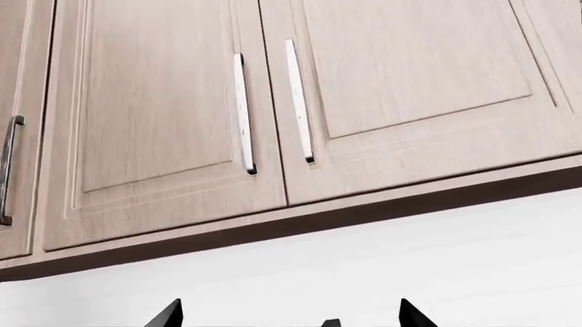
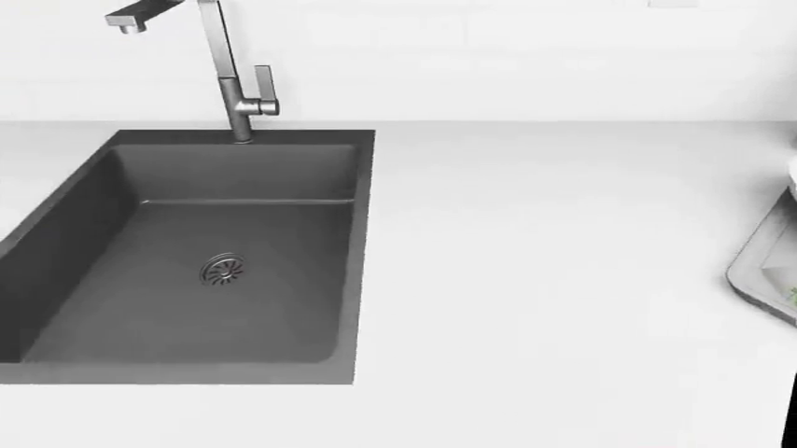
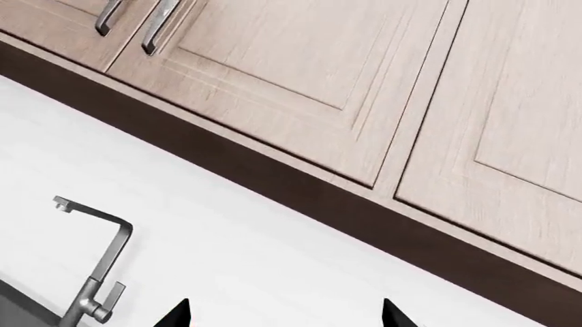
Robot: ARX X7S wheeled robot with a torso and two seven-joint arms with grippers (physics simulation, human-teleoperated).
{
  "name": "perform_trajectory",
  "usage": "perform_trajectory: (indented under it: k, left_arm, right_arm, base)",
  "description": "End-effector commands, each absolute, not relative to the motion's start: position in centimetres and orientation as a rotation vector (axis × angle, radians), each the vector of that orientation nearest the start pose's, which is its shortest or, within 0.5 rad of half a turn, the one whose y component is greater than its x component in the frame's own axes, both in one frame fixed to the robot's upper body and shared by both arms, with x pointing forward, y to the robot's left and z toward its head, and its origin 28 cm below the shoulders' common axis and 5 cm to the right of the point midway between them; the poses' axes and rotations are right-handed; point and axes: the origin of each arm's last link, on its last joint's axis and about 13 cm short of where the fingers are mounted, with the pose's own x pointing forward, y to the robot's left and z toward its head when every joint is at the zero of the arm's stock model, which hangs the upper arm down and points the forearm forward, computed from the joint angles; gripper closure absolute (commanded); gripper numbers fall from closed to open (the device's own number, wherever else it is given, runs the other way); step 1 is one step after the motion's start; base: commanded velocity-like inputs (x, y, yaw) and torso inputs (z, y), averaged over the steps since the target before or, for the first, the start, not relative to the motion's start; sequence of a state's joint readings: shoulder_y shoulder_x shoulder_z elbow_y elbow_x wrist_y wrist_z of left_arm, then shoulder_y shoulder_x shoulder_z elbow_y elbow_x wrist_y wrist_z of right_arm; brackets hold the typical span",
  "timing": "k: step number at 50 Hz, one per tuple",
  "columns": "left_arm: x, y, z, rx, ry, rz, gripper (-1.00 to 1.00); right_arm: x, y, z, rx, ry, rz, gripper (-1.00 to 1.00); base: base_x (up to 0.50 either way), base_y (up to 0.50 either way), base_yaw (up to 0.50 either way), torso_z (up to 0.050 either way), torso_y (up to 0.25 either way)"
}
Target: Place the two vegetables and bowl onto the tray for setting up a vegetable dip station.
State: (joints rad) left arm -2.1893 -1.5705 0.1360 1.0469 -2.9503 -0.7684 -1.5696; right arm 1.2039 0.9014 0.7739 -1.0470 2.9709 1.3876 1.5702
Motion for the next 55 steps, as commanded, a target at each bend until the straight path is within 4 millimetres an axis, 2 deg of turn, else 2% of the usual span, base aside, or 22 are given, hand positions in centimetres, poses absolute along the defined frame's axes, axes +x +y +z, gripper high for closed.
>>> perform_trajectory:
  k: [1,55]
  left_arm:
    - [-1.3,26.0,32.8,0.215,-0.639,0.174,-1.0]
    - [-0.9,26.0,33.0,0.212,-0.625,0.189,-1.0]
  right_arm:
    - [5.3,-17.0,28.2,-0.422,-0.653,0.2,-1.0]
    - [5.8,-17.2,26.9,-0.419,-0.615,0.237,-1.0]
  base:
    - [0.0,0.5,0.0,0.0,0.0]
    - [0.0,0.5,0.0,0.0,0.0]
